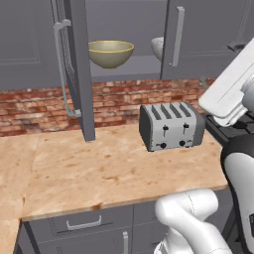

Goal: Open the cabinet. Pick the bowls from the counter and place them in the cabinet. Then close the cabinet.

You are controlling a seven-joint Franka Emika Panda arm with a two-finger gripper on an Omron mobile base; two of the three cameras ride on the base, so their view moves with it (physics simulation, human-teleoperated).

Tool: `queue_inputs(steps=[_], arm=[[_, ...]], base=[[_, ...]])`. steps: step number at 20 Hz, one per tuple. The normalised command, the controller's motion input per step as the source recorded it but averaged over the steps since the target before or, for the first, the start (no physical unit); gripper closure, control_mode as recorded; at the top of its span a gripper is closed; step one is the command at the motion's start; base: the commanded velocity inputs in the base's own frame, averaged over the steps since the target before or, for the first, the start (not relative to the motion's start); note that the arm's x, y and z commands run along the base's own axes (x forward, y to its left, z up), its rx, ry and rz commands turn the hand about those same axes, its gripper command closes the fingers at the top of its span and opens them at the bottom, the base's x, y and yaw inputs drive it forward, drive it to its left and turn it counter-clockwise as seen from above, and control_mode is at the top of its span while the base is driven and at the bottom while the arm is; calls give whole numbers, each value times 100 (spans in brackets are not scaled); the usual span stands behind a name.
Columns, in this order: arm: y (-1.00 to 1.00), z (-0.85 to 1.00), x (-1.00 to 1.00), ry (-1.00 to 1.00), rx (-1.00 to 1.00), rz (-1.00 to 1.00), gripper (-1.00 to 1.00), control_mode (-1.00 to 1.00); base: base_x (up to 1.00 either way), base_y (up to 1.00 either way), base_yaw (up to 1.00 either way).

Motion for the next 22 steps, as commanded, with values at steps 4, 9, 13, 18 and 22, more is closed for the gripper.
queue_inputs(steps=[4, 9, 13, 18, 22], arm=[[46, 3, -53, 0, -11, 5, -100, -100], [59, 0, -44, 0, -13, 5, -100, -100], [50, 0, -45, 0, -12, 3, -100, -100], [45, 0, -27, 0, -10, 1, -100, -100], [42, 0, -1, 0, -9, 0, -100, -100]], base=[[0, 0, 0], [0, 0, 0], [0, 0, 0], [0, 0, 0], [0, 0, 0]])
